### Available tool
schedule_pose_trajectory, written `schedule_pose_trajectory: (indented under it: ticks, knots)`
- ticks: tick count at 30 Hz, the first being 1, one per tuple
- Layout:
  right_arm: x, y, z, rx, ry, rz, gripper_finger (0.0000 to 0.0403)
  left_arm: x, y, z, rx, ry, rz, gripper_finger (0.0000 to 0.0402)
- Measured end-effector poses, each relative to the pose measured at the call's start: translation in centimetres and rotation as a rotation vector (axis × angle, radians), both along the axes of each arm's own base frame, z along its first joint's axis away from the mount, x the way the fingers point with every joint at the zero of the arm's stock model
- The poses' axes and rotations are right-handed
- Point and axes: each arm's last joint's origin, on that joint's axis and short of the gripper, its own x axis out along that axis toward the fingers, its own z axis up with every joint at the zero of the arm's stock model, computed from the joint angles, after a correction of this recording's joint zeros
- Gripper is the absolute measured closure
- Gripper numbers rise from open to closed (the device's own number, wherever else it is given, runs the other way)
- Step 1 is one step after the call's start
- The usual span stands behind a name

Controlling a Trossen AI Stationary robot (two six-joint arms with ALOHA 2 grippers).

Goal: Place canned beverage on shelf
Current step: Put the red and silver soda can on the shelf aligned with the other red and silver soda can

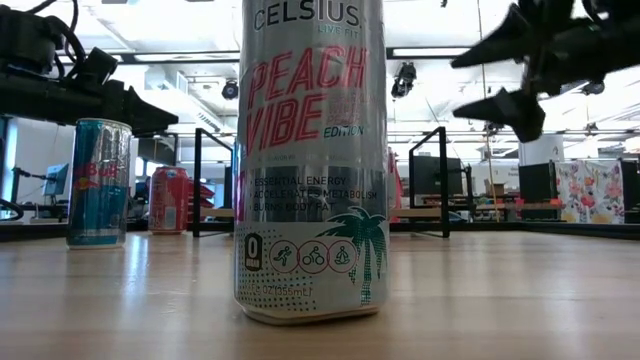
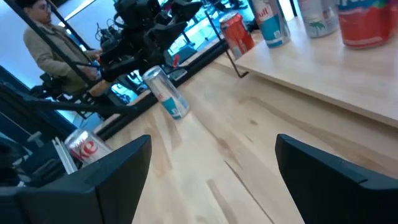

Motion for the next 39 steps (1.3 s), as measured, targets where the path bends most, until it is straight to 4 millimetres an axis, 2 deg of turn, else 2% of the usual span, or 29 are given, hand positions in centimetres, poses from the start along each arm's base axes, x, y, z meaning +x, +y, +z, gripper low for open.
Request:
schedule_pose_trajectory:
  ticks: [9,18,27,32,35,39]
  knots:
    - [-2.4,-0.7,-2.1,-0.031,-0.082,0.01,0.0076,0.0,0.0,0.0,0.0,0.0,0.0,0.0003]
    - [-3.2,-1.1,-3.6,-0.133,-0.055,0.024,0.0076,0.0,0.0,0.0,0.0,0.0,0.0,0.0003]
    - [-2.9,-3.1,-2.9,-0.31,-0.064,-0.098,0.0076,0.0,0.0,0.0,0.0,0.0,0.0,0.0003]
    - [-3.0,-4.9,-3.2,-0.275,-0.033,-0.224,0.0076,0.0,0.0,0.0,0.0,0.0,0.0,0.0003]
    - [-3.0,-5.2,-3.3,-0.219,-0.045,-0.251,0.0076,0.0,0.0,0.0,0.0,0.0,0.0,0.0003]
    - [-2.9,-5.2,-3.0,-0.277,-0.035,-0.246,0.0076,0.0,0.0,0.0,0.0,0.0,0.0,0.0003]
